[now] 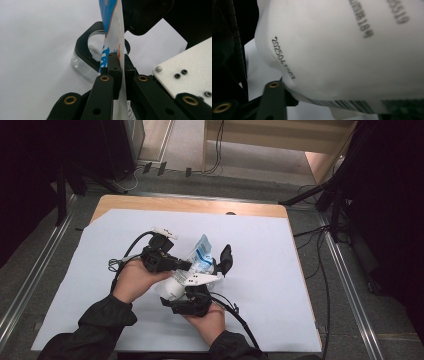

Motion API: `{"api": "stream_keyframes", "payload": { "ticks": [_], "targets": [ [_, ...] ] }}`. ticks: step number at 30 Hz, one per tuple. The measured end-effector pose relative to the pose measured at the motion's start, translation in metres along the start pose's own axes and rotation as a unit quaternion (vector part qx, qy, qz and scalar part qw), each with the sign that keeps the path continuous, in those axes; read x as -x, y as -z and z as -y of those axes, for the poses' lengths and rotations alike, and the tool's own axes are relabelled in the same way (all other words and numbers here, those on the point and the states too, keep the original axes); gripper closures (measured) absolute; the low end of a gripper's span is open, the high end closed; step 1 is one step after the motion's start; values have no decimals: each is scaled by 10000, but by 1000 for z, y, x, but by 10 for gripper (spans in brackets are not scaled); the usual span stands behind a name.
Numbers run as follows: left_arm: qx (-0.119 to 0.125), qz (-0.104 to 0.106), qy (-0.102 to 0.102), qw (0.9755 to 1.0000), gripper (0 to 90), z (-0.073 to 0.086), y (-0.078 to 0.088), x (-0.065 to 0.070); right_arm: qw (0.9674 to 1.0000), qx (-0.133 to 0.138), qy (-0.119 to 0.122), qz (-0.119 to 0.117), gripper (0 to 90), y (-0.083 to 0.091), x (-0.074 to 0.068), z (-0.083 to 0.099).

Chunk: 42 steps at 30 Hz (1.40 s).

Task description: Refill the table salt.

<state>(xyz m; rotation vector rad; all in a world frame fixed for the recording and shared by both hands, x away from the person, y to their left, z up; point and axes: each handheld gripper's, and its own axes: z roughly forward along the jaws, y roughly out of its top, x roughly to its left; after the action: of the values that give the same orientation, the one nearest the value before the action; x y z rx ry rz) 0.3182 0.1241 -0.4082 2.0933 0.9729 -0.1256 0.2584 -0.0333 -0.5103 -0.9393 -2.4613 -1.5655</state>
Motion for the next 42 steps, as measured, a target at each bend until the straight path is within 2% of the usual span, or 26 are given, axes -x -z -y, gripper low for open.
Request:
{"api": "stream_keyframes", "payload": {
  "ticks": [6, 10, 20, 29, 36, 38, 42],
  "targets": [
    [-6, 55, 7, 10000, 889, 0, 1, -1, 9995, 125, -174, -241, 518, 1, -2, -1],
    [39, 172, 59, 9998, 859, 0, 1, -2, 9989, 170, -250, -349, 520, 2, 0, -2],
    [79, 275, 120, 9995, 833, 2, 8, -4, 9981, 283, -358, -415, 520, 3, 1, -2],
    [66, 182, 58, 9998, 879, 3, 16, -2, 9980, 293, -237, -501, 517, 2, -1, -3],
    [89, 52, 56, 9999, 895, 3, 14, 3, 9995, 83, 39, -303, 475, -1, -5, -5],
    [99, 56, 66, 9999, 895, 3, 14, 3, 9996, 52, 56, -289, 469, -2, -6, -5],
    [131, 69, 67, 9999, 893, 3, 14, 3, 9993, 98, -78, -344, 497, -1, -5, -6]
  ]
}}
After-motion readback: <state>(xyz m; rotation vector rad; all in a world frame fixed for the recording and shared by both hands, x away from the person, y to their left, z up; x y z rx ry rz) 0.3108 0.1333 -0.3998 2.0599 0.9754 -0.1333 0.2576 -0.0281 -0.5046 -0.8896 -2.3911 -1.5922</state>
